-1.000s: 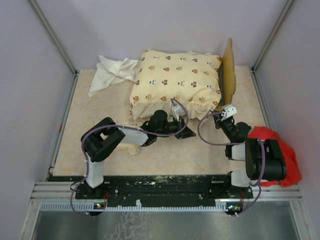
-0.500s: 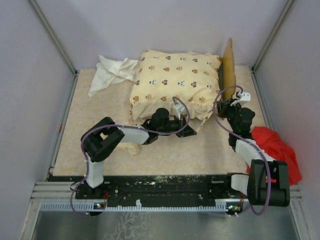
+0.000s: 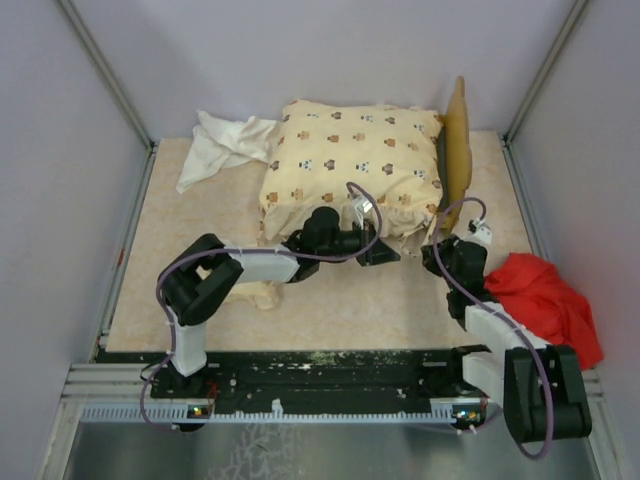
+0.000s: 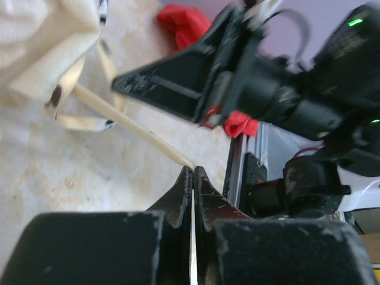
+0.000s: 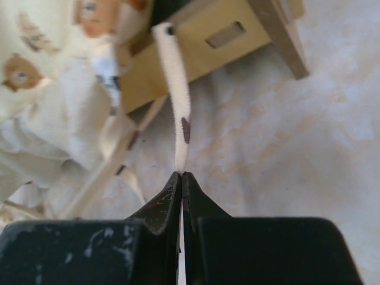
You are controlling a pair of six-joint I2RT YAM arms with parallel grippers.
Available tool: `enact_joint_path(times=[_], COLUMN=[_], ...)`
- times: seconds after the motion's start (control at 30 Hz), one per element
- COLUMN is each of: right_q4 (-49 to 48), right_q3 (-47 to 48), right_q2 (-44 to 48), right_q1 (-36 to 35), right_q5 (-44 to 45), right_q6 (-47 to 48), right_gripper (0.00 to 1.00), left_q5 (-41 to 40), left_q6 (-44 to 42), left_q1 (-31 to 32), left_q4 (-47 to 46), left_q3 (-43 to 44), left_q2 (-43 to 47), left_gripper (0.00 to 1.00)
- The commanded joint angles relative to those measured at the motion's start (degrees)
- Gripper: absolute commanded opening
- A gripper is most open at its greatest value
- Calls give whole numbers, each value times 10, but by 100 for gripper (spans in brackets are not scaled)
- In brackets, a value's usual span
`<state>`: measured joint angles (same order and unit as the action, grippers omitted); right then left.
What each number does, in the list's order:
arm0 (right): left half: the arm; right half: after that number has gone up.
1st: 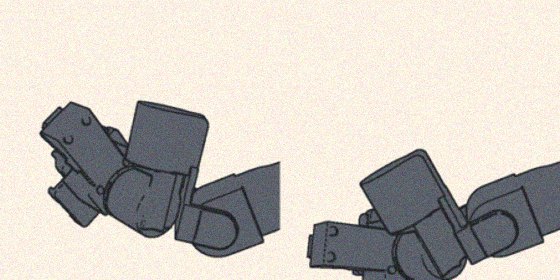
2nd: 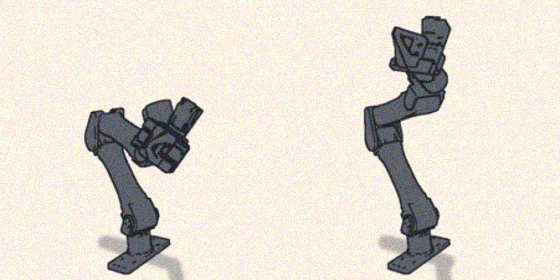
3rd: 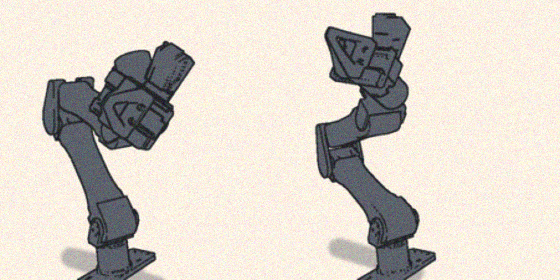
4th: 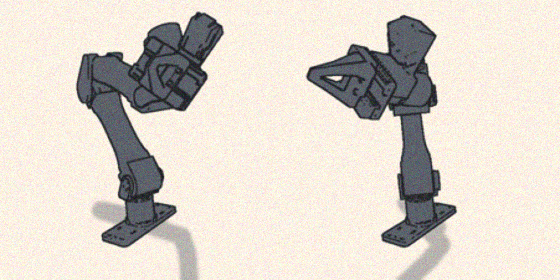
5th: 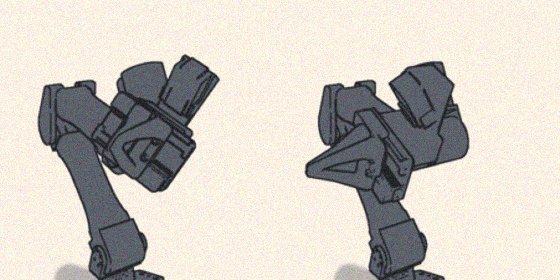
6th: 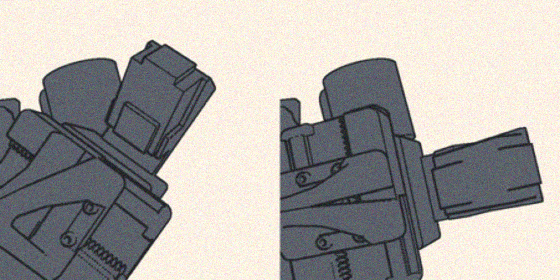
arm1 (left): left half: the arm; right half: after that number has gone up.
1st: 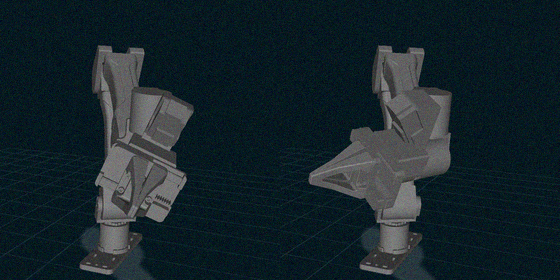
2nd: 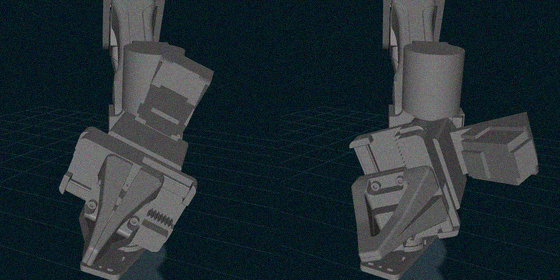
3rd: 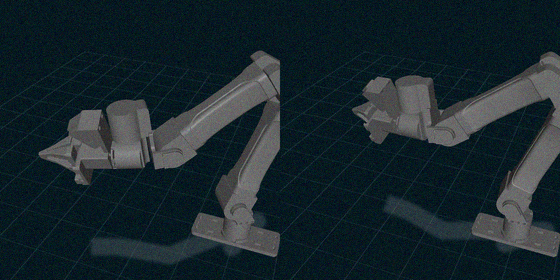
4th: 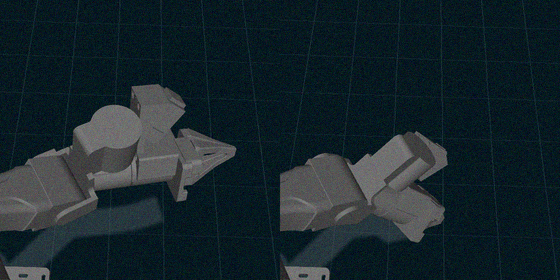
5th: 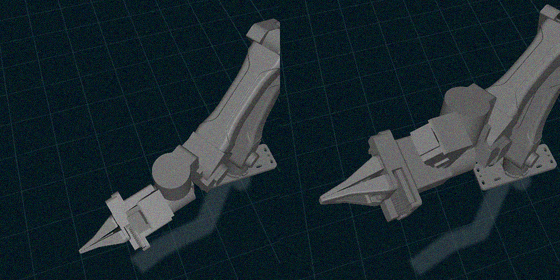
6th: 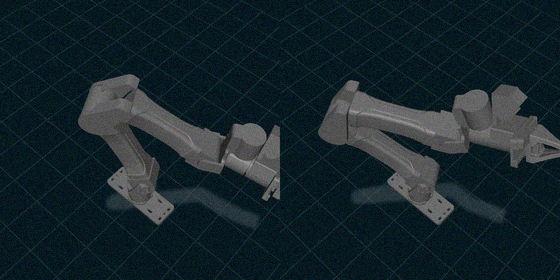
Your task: Set up the pet bed
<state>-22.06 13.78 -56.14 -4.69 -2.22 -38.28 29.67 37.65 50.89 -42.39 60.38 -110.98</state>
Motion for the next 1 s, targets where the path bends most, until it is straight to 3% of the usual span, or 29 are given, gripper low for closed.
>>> enact_joint_path(times=[0.0, 0.2, 0.4, 0.53, 0.87, 0.97], right_q4=[-79, -234, -233, -258, -251, -306], right_q3=[-1, 6, 28, 30, 47, 10], right_q2=[-74, -180, -251, -274, -263, -261], right_q1=[-4, -30, -32, -33, -88, -86], right_q5=[61, 105, 165, 146, 105, 139], right_q6=[-36, -51, -51, -36, 53, 71], right_gripper=[0, 0, 0, 0, 0, 0], left_q5=[21, 33, 58, 55, 14, 17], left_q6=[21, 41, 64, 54, 17, 12], left_q1=[-8, -7, -7, -7, -46, -45], left_q4=[-17, -17, -39, -46, 9, 12], left_q3=[50, 84, 42, -13, -71, -79], left_q2=[28, 20, 56, 89, 136, 152], left_gripper=[0, 0, 0, 0, 0, 0])
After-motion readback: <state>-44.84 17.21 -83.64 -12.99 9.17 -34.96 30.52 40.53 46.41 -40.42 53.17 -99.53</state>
